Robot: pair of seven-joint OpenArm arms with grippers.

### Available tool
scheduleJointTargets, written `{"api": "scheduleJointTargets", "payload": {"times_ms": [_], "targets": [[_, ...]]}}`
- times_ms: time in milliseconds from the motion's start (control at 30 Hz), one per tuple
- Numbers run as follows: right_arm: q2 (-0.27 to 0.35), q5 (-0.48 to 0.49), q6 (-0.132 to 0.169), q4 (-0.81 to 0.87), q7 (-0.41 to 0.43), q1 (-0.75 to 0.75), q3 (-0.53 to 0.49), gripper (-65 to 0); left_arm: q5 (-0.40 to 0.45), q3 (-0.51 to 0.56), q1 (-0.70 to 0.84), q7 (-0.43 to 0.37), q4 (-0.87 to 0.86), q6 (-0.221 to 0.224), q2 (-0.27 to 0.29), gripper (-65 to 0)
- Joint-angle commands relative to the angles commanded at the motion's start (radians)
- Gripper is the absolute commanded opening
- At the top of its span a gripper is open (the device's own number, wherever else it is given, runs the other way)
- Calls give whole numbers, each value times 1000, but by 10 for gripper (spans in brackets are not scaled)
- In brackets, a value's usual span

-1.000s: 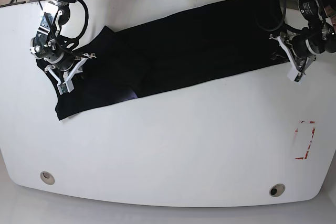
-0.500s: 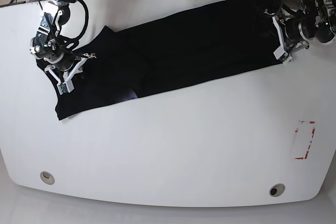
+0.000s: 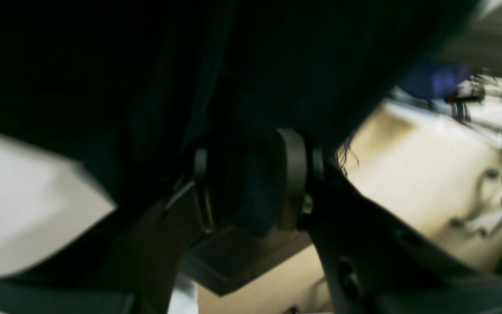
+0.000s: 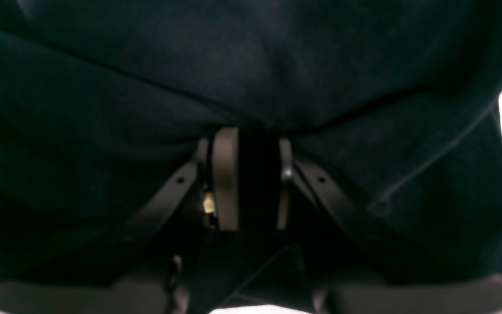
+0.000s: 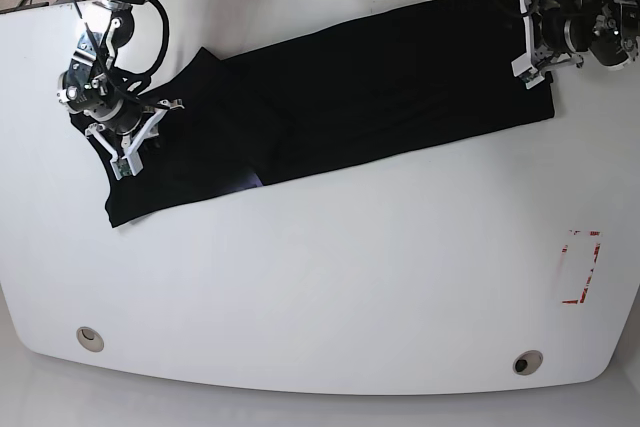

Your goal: Layout the t-shirt on the table in an organized manner, then fold the t-shirt properly

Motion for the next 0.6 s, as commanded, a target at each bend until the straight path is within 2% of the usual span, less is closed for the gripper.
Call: {"api": "scheduleJointTargets", "payload": {"times_ms": [133,300,600], "targets": [[0,0,0,5,-2,0,0,-534,75,0,0,-2,-29,0,-2,-479],[-2,0,0,5,-2,0,0,-534,77,5,2,-2,-2,0,-2,-479],[-2,0,0,5,-2,-2,0,-534,75,8,44,0,169,0,-2,-479]]}}
